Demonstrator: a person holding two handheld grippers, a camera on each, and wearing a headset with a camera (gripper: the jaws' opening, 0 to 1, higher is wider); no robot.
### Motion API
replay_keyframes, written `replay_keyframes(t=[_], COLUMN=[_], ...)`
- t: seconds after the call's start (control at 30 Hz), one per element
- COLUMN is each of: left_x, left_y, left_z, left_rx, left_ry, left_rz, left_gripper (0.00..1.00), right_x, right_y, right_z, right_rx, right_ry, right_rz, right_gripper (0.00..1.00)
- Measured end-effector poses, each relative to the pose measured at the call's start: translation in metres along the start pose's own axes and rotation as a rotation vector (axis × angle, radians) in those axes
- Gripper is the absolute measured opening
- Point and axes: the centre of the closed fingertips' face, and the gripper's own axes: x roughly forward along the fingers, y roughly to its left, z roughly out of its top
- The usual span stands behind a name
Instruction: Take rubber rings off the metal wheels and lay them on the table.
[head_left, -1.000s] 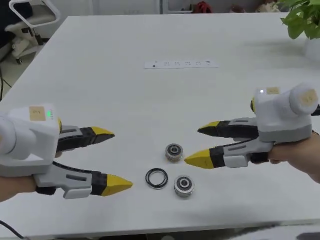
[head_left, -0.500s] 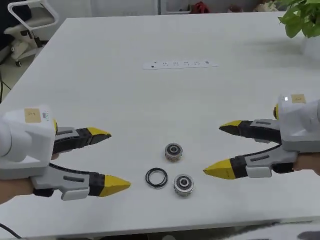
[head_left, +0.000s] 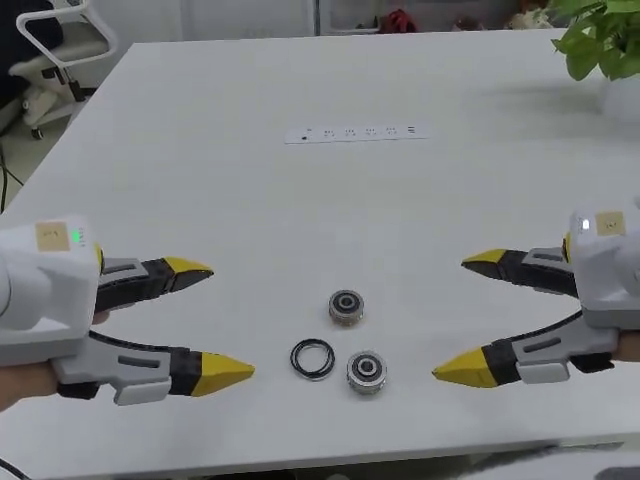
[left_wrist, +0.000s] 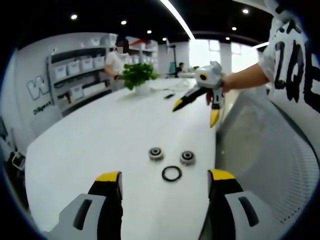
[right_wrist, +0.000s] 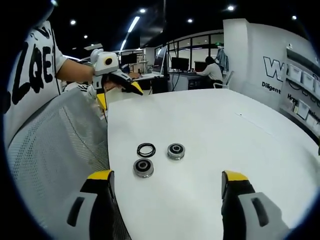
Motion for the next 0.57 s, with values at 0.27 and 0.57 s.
replay_keyframes(t=[0.27,0.57], left_x=[-0.0003,-0.0003], left_y=[-0.0007,-0.0006], left_z=[-0.0034,-0.0029], left_rx=[-0.004,0.001], left_ry=[0.008,0.011], left_rz=[0.004,0.010], left_gripper=[0.70,0.70], right_x=[-0.0021,-0.0064], right_y=[-0.0009,-0.0052], right_z=[-0.0026,-0.0034], right_rx=[-0.007,0.000], right_ry=[0.005,-0.004], right_rz=[-0.006,-0.019], right_gripper=[0.85,0.86])
